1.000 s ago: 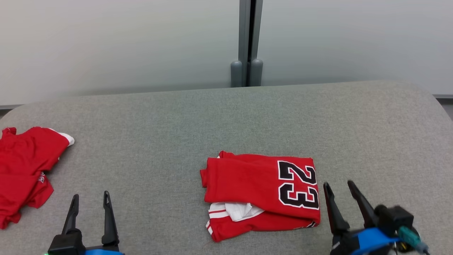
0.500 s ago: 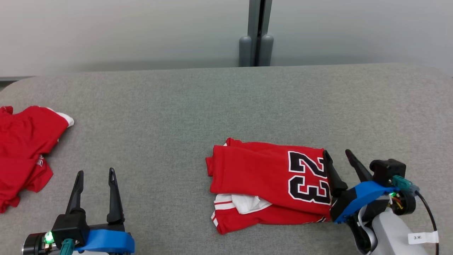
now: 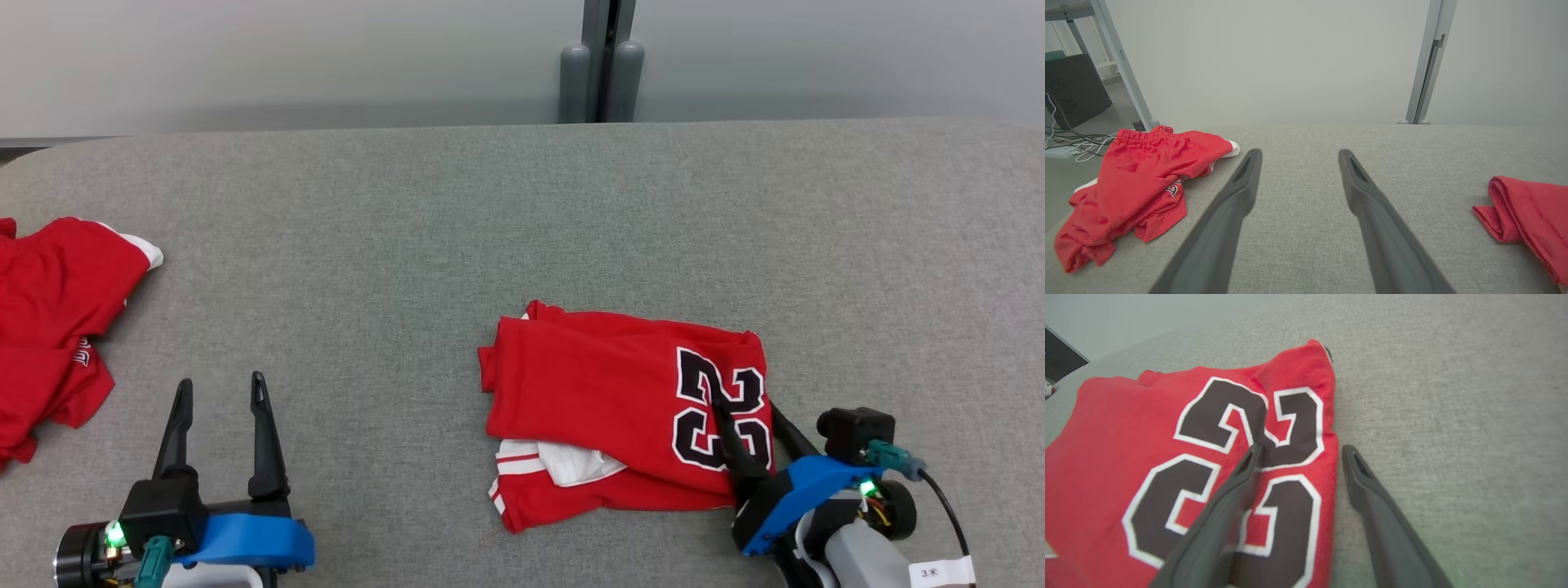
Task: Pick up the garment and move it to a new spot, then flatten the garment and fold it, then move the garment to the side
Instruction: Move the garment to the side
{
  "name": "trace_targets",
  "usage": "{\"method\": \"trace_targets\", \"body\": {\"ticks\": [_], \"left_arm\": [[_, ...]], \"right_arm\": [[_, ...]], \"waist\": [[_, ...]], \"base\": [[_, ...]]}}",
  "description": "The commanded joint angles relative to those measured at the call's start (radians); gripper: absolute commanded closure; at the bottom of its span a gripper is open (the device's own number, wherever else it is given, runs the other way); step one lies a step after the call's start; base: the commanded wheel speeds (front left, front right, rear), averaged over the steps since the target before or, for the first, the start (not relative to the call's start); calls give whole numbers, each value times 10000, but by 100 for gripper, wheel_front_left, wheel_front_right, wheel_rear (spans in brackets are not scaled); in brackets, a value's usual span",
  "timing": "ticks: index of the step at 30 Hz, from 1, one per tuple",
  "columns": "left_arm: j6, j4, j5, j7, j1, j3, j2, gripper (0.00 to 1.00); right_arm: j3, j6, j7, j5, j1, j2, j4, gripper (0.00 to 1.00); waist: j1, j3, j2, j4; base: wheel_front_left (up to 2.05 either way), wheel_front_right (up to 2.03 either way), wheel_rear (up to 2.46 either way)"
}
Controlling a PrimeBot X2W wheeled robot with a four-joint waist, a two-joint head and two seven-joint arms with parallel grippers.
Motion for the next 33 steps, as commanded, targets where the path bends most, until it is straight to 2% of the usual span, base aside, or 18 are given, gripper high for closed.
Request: {"method": "trace_targets", "body": {"ticks": [1, 4, 5, 6, 7, 14, 19, 21, 22, 27, 33], "left_arm": [[-21, 21, -4, -28, -218, -51, -3, 0], [-34, 38, -41, -26, -270, -59, -9, 0], [-41, 41, -47, -28, -293, -62, -15, 0], [-48, 42, -63, -26, -314, -65, -19, 0], [-49, 40, -82, -28, -326, -62, -23, 0], [-29, -118, -143, -26, -330, -22, -45, 0], [-68, -618, -157, -26, -687, -85, -60, 0], [-73, -976, -128, -28, -1114, -203, -68, 0], [-73, -976, -128, -28, -1114, -203, -68, 0], [-47, -1588, 63, -28, -1812, -298, -47, 0], [-85, -2376, 506, -26, -2550, -378, 403, 0]], "right_arm": [[314, 3, 17, 289, -42, 185, 153, 0], [836, 12, -64, 843, -28, 291, -13, 0], [996, 12, -99, 960, -53, 291, -46, 22], [1115, 12, -142, 1054, -124, 295, -94, 67], [1187, 12, -195, 1122, -201, 261, -132, 100], [1361, 1, -410, 841, -932, -366, -296, 100], [1568, 1, -430, 580, -1966, -1163, -378, 100], [1728, 1, -418, 437, -2789, -1820, -316, 100], [1728, 1, -418, 437, -2789, -1820, -316, 100], [2006, 0, -224, 567, -4379, -2969, -211, 100], [2234, 1, -193, 971, -6221, -4201, 132, 100]], "waist": [[0, 32, -2, 3], [0, 57, -2, 10], [0, 64, -2, 11], [0, 73, -2, 12], [0, 77, -2, 11], [0, 187, -2, -13], [0, 732, -2, -59], [0, 1344, -2, -153], [0, 1344, -2, -153], [0, 2588, -2, -663], [0, 3975, -2, -1635]], "base": [[0, 0, 0], [0, 0, 0], [0, 0, 0], [0, 0, 0], [0, 0, 0], [0, 0, 0], [0, 0, 0], [0, 0, 0], [0, 0, 0], [0, 0, 0], [0, 0, 0]]}}
